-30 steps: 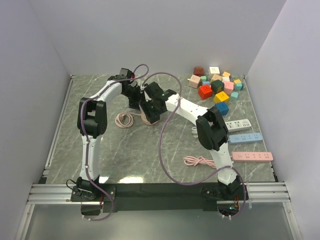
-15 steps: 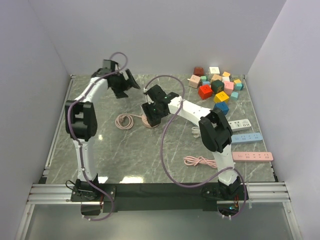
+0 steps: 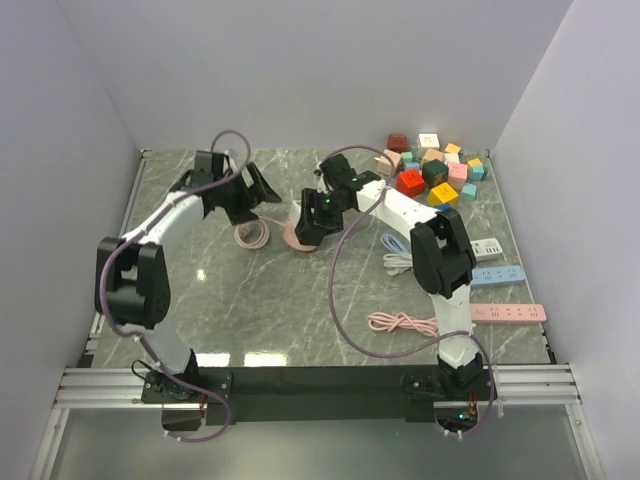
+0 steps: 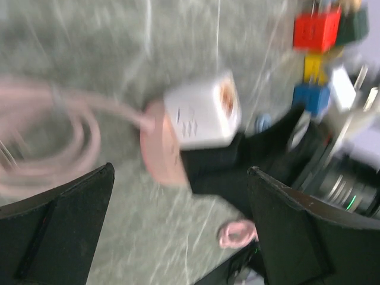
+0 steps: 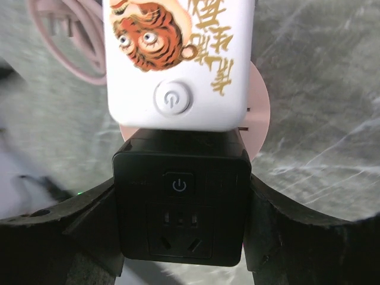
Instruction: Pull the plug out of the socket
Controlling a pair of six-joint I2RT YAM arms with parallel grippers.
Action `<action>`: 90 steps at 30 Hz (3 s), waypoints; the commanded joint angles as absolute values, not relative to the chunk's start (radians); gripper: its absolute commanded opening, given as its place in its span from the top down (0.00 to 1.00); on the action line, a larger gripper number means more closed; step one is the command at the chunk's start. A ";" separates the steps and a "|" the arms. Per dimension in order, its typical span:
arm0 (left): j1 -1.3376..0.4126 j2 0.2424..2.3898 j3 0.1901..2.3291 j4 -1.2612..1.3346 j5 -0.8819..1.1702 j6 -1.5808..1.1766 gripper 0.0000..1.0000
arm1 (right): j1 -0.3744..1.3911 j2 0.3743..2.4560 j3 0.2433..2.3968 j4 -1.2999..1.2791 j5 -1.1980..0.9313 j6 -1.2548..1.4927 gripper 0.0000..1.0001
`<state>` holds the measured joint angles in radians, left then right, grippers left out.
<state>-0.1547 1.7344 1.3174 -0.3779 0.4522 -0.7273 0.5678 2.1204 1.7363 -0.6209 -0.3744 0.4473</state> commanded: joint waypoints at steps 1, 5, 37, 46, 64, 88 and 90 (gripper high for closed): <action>-0.189 1.617 1.163 -0.270 0.459 -0.765 0.01 | 0.526 2.068 1.763 -0.545 -0.595 0.621 1.00; -0.210 1.566 1.069 -0.192 0.417 -0.863 0.01 | 0.509 2.045 1.732 -0.482 -0.627 0.652 1.00; -0.400 1.819 1.149 -0.239 0.351 -0.991 0.84 | 0.522 1.930 1.471 -0.167 -0.629 0.827 1.00; -0.400 1.819 1.177 -0.291 0.292 -0.939 0.99 | 0.511 1.951 1.523 -0.267 -0.634 0.779 1.00; -0.362 1.818 1.213 -0.405 0.113 -0.813 0.99 | 0.290 1.867 1.637 -0.771 -0.496 0.443 1.00; -0.360 1.732 1.181 -0.290 0.247 -0.788 0.99 | -0.086 2.025 1.574 -0.535 -0.235 0.649 1.00; -0.360 1.738 1.189 -0.301 0.247 -0.781 0.99 | -0.086 2.057 1.591 -0.519 -0.247 0.663 0.93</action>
<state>-0.3611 1.7672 1.1831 -0.3042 0.2287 -0.8242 -0.0811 2.0403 1.5192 -0.5625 -0.2600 0.6342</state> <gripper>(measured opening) 0.356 0.688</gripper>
